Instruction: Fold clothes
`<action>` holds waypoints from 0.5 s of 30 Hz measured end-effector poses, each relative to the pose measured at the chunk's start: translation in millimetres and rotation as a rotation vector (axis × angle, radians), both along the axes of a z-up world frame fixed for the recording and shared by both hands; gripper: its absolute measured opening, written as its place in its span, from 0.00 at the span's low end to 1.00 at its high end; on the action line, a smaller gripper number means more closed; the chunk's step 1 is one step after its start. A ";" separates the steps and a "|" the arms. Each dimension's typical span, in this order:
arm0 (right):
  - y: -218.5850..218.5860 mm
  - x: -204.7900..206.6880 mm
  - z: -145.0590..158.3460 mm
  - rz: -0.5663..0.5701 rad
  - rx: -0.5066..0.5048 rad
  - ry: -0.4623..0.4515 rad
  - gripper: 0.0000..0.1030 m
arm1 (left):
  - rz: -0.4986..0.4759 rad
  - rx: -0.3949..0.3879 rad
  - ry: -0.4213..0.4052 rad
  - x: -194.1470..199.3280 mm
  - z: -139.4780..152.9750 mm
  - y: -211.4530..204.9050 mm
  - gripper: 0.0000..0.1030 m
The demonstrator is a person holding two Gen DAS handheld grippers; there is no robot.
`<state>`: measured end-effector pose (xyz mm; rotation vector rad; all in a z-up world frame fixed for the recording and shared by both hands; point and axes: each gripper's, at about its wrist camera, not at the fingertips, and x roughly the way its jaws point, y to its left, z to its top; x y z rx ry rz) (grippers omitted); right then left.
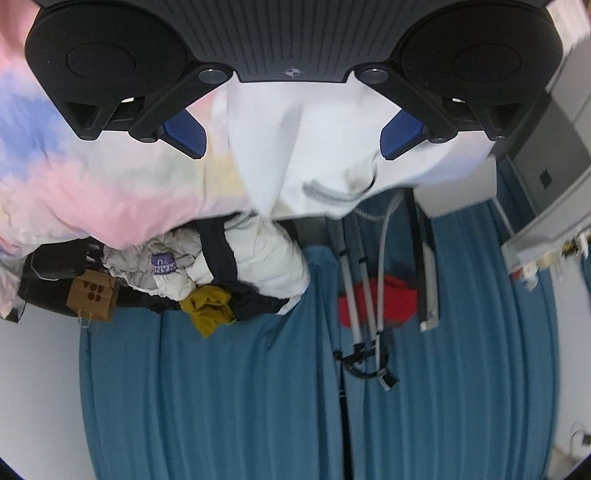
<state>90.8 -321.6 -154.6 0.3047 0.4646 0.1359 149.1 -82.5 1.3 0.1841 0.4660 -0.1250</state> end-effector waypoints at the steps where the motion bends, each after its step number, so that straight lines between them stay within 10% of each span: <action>1: -6.2 4.5 -5.2 -0.010 0.015 0.012 1.00 | -0.001 0.007 0.004 18.3 -1.7 -5.3 0.96; 6: -22.0 21.9 -28.1 -0.033 0.040 0.059 1.00 | -0.003 0.073 0.054 98.5 -22.8 -45.1 0.82; 11: -29.3 25.5 -41.9 -0.021 0.047 0.064 1.00 | 0.066 0.194 0.143 158.9 -60.6 -77.3 0.11; 15: -32.5 36.2 -52.1 -0.032 0.047 0.080 1.00 | 0.022 0.203 0.057 139.7 -57.1 -88.1 0.05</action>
